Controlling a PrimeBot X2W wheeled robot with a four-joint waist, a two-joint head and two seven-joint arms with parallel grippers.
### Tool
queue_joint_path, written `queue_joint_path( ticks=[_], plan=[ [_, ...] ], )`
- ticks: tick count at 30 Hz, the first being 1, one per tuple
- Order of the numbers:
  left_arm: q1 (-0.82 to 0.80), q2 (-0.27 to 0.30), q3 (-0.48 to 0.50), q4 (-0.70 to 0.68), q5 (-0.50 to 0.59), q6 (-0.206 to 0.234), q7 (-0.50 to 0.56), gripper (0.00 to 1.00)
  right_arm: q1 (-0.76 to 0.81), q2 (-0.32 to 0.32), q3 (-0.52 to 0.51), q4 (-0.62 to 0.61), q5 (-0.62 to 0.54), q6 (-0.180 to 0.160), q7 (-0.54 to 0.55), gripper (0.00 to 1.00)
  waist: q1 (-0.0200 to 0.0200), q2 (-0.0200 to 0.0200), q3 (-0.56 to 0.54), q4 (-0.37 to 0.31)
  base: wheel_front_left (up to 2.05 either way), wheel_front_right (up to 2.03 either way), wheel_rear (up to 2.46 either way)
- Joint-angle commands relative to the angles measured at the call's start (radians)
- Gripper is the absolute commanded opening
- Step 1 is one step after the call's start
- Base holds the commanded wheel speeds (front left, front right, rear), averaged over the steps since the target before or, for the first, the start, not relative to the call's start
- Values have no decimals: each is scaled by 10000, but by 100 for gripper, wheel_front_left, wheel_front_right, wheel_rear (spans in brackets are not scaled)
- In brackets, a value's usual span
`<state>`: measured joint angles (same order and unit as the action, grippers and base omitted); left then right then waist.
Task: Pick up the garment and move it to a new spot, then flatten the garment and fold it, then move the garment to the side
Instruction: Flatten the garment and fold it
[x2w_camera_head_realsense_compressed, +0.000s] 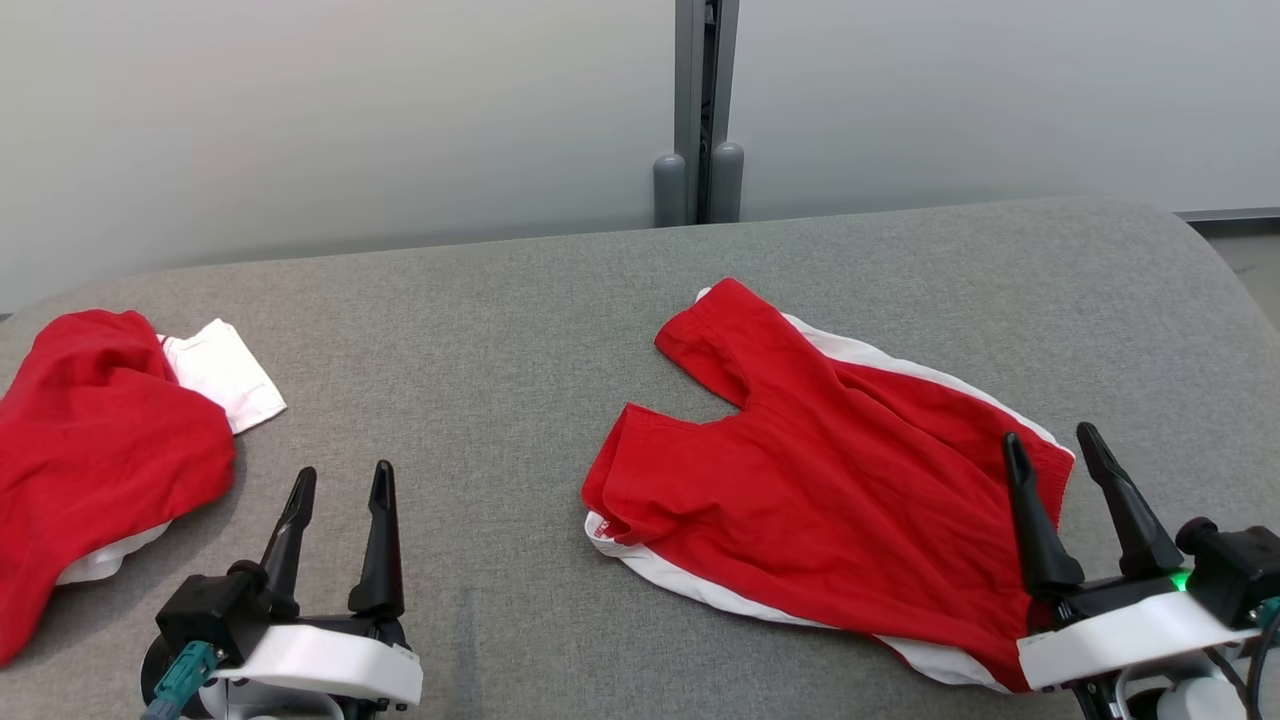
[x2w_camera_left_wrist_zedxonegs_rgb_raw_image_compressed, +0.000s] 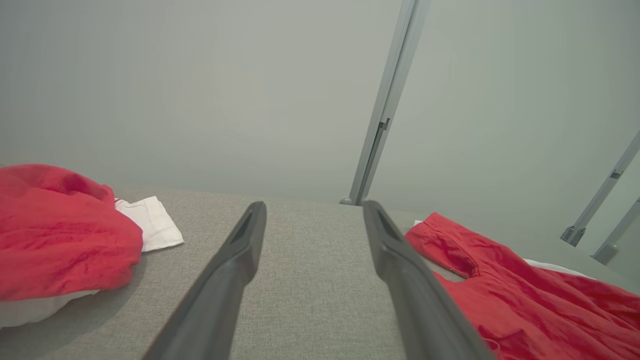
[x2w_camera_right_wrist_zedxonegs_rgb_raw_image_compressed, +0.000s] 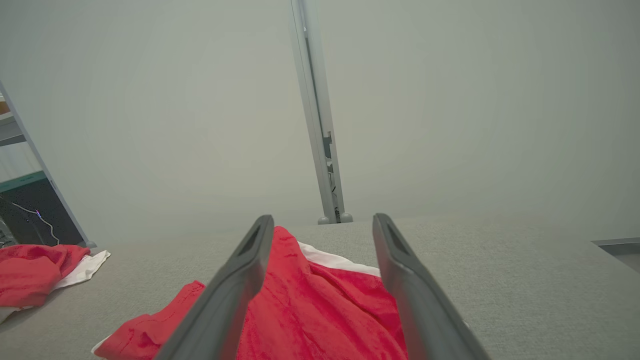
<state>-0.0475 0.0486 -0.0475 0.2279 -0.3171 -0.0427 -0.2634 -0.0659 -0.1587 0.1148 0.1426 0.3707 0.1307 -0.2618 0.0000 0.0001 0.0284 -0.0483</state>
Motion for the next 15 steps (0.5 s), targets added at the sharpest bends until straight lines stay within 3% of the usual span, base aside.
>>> queue_joint_path(
  ticks=[1,10,15],
  plan=[
    [-33,34,68,-50,72,76,-15,100,-150,-95,112,86,57,3,-45,100,0,-1,18,-2,0,0,0],
    [-222,35,106,-5,161,25,-15,100,-502,-185,380,407,141,3,-46,100,0,-1,148,44,0,0,0],
    [-328,37,-229,162,63,-445,-15,100,-577,-240,412,552,183,3,-46,100,0,-1,174,55,0,0,0]
  ],
)
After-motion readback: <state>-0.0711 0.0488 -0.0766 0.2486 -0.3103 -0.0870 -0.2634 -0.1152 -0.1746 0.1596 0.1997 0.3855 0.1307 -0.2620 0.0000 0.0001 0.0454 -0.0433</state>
